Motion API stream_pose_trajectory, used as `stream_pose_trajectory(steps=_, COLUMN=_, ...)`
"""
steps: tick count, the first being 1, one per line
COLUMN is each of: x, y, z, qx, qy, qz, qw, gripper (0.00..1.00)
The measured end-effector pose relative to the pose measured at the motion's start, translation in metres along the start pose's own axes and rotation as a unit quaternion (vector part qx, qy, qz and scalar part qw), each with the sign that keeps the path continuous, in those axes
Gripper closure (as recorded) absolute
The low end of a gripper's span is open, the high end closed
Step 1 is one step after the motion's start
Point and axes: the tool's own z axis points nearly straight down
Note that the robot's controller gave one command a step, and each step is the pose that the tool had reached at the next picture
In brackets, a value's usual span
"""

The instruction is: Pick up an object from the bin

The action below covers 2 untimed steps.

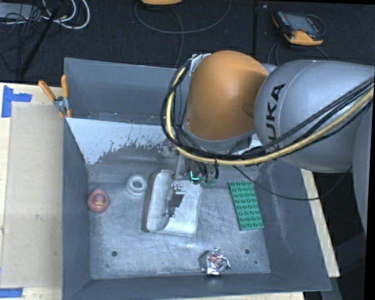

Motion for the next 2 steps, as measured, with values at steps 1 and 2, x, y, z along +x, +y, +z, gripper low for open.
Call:
stream_pose_trajectory(steps=1, x=-0.02, y=-0.064, z=0.147, qx=-0.003, qy=-0.0037, qz=-0.202, qw=0.9793, gripper=0.0)
stream_pose_trajectory(steps=2, x=-0.009, y=-0.126, z=0.121, qx=0.001, qy=-0.0047, qz=-0.234, qw=0.9721, gripper=0.0)
